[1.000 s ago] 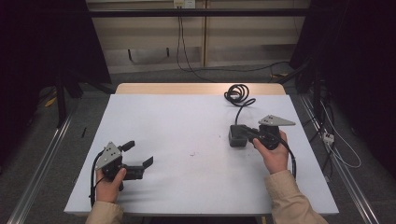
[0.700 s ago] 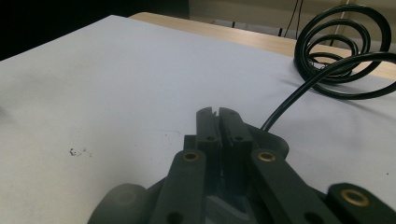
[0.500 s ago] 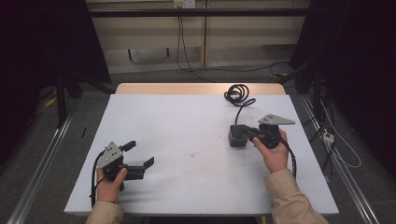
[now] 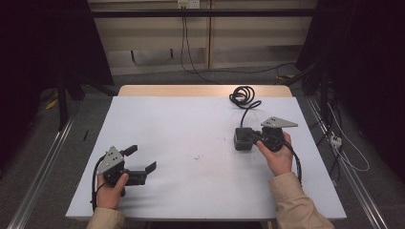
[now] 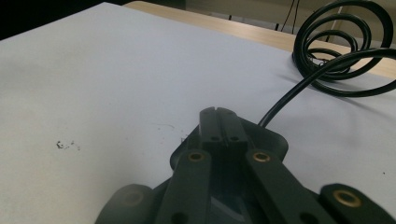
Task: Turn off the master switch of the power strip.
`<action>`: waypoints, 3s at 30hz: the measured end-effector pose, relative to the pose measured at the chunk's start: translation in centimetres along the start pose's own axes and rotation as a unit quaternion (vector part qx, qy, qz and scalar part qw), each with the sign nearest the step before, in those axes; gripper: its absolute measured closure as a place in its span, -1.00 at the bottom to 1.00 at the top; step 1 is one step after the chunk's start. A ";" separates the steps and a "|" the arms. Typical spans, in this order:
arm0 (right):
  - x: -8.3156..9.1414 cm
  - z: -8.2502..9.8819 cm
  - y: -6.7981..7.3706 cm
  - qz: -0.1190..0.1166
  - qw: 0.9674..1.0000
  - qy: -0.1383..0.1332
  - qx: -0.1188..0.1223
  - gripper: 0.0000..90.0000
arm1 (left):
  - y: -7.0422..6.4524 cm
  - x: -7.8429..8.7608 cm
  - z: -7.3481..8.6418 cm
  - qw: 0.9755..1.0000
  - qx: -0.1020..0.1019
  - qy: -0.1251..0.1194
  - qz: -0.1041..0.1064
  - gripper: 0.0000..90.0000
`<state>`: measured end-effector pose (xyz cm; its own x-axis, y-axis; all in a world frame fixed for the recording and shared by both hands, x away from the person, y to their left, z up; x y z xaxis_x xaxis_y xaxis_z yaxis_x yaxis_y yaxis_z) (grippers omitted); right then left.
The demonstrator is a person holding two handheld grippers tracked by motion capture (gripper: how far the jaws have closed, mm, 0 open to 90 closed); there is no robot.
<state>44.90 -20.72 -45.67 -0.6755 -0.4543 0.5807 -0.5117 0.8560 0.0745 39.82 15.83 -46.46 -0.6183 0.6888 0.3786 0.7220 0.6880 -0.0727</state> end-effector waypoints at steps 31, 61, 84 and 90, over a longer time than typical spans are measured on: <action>-0.1 0.7 -0.6 0.011 1.000 0.012 0.010 1.00 | 0.1 -0.1 -0.1 1.000 0.002 -0.002 -0.002 -0.94; -0.7 1.1 -0.5 0.009 1.000 0.017 0.013 1.00 | 0.0 -0.1 0.0 1.000 0.004 0.001 -0.001 -0.94; -0.7 1.3 -0.5 0.005 1.000 0.010 0.006 1.00 | 0.0 -0.1 0.0 1.000 0.000 0.002 -0.002 -0.94; -0.7 1.3 -0.5 0.007 1.000 0.013 0.002 1.00 | -0.1 -0.1 0.0 1.000 -0.002 0.003 -0.001 -0.94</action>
<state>44.99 -21.12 -47.17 -0.6688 -0.4362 0.6020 -0.5044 0.8611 0.0636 39.82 15.74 -46.54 -0.6172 0.6864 0.3847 0.7226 0.6879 -0.0680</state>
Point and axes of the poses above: each handheld gripper's, and its own axes: x roughly backward along the jaws, z roughly out of its underside, y roughly to its left, the point moved 9 cm from there along -x, roughly forward along the jaws, and after that the axes turned 7 degrees about y, right-handed, at the moved point
